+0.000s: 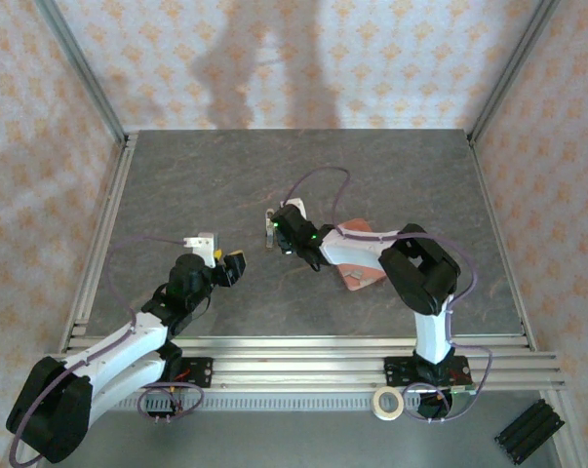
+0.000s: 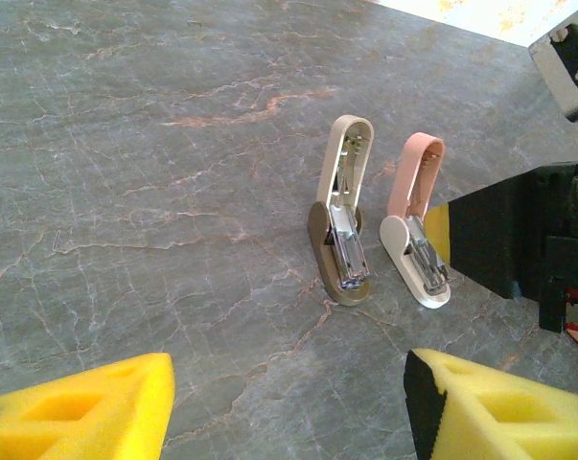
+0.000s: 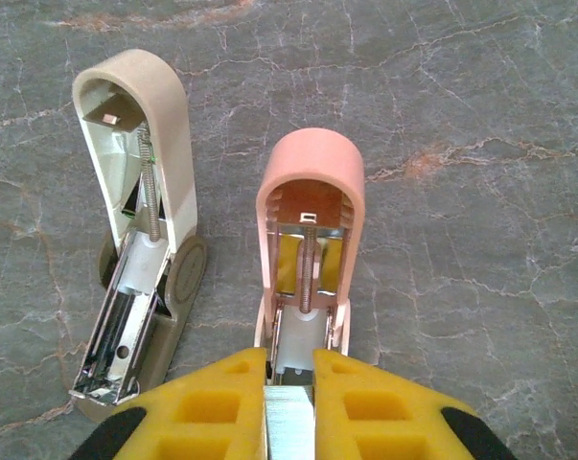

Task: Load the staples into the stapler

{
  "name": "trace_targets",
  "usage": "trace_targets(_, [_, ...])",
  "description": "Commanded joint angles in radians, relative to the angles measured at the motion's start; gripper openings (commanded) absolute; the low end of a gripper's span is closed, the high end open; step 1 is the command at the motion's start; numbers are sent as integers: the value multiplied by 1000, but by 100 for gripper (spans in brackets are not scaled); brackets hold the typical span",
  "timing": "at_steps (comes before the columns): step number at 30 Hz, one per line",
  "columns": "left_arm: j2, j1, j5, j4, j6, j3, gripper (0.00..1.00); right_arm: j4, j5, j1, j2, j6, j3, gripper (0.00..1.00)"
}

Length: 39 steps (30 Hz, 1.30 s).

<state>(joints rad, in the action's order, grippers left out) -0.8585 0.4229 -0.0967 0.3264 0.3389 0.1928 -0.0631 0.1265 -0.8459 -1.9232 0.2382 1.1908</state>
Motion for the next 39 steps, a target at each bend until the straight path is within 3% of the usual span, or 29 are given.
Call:
trace_targets(1, [9,-8,16,13,-4,5,66,-12,2,-4,-18,18,6,16])
trace_targets(21, [9,-7,15,14,2,5,65,21,-6,-4,93,71,-29,16])
trace_targets(39, [15,-7,16,8,0,7,66,19,1,-2,16,101,-15,16])
